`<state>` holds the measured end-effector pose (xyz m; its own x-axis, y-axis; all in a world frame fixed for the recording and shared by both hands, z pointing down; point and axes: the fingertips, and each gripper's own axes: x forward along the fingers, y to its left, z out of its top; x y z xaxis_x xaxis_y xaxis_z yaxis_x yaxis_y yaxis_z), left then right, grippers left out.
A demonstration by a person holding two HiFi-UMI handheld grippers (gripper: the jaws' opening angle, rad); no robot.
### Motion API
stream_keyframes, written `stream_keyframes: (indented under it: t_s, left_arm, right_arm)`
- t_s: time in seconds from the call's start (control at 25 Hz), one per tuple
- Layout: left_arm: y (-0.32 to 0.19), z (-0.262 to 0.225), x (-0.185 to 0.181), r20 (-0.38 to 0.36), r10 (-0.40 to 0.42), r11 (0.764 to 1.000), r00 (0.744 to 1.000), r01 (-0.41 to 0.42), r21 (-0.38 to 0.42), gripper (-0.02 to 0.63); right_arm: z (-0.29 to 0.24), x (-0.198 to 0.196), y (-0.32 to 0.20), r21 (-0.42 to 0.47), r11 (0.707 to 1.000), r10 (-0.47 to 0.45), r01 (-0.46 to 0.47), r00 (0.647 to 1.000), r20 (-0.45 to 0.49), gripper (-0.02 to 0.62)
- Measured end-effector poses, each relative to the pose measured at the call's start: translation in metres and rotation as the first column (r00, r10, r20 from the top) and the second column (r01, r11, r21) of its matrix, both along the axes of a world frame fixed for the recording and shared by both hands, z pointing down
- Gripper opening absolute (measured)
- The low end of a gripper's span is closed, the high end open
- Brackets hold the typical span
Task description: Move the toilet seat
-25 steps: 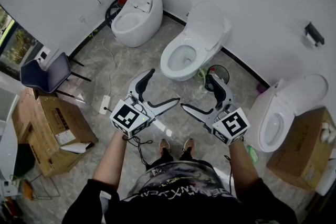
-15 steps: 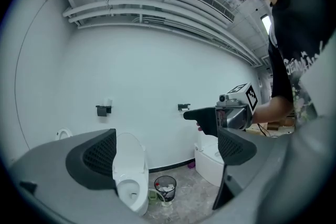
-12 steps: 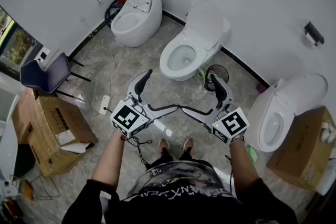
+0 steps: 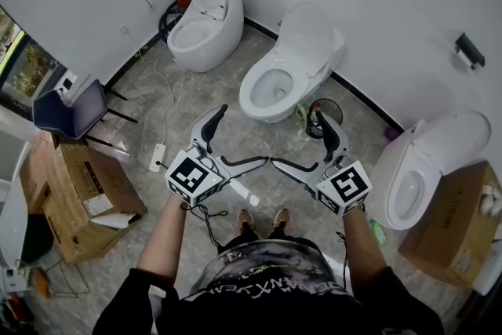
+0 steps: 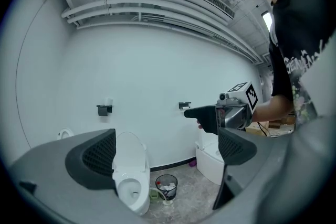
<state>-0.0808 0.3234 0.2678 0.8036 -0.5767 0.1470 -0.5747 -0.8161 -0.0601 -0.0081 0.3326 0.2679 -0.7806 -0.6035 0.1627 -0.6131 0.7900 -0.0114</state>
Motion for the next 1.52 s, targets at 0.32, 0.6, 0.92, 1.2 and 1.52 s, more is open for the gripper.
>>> stream_keyframes:
  t_s: [0.32,0.6,0.92,1.2,1.52]
  left_arm:
    - [0.002,0.000,0.025,0.009,-0.026,1.000,1.000,0.026,0.011,0.583]
    - [0.013,0.005,0.049,0.005,-0.055,0.998,0.998,0.054,0.021,0.583]
    - [0.003,0.013,0.059,0.011,-0.057,0.998,0.998,0.057,0.022,0.583]
    - [-0.032,0.024,0.055,0.008,-0.040,0.999,0.999,0.040,0.019,0.583]
    - [-0.102,0.036,0.040,0.010,-0.023,1.000,1.000,0.023,0.002,0.583]
  right_arm:
    - [0.003,0.023,0.005,0.015,0.999,-0.038,0.038,0.999,-0.003,0.586]
    - [0.007,0.045,0.013,0.034,0.997,-0.069,0.069,0.998,-0.012,0.586]
    - [0.013,0.056,0.002,0.036,0.998,-0.057,0.057,0.998,-0.006,0.586]
    - [0.022,0.053,-0.034,0.034,0.999,-0.028,0.028,1.000,-0.011,0.586]
    - [0.033,0.038,-0.102,0.021,1.000,-0.004,0.004,1.000,-0.010,0.586]
